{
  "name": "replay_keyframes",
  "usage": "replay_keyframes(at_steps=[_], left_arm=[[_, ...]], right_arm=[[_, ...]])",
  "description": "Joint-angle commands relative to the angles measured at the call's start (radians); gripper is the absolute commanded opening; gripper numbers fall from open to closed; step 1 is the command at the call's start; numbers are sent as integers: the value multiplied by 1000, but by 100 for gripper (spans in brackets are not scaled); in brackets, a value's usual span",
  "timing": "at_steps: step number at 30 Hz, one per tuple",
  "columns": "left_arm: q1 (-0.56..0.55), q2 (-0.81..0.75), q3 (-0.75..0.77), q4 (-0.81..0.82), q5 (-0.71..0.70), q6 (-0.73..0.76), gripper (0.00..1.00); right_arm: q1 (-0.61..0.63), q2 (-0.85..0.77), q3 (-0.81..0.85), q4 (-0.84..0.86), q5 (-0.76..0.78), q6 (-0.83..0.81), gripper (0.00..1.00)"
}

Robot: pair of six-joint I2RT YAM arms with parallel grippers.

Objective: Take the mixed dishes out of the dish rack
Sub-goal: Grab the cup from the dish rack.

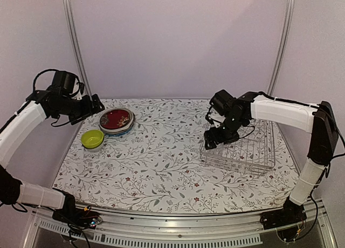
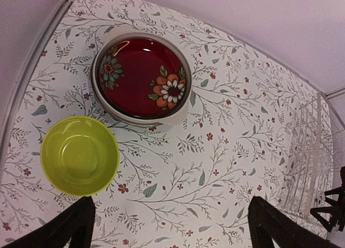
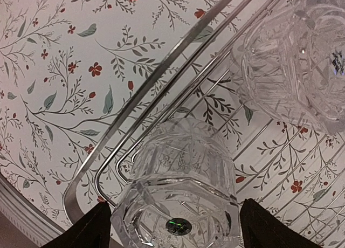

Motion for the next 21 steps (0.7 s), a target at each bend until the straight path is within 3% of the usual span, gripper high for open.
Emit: replay_keyframes(at_steps=[1,4,9,12,16,21], left_arm=[[-18,5,-21,27,1,2,100],[-23,9,-21,29,-13,-5,100],[-26,11,-24,33,-80,-24,100],[-27,6,-39,74,-79,-28,100],[-27,-22,-74,148,-41,-29,99],[-24,-48,-70,200,109,10,100]], right_arm=[[-2,37,16,-18,24,-14,81],[-6,49,13,-18,33,-21,78],[-16,49,5,-19,26,-28,61],[-21,17,11,-21,24,-34,55],[-25,-31,31,-45,21,-39,54],[-26,-95,73,-81,10,-48,53]])
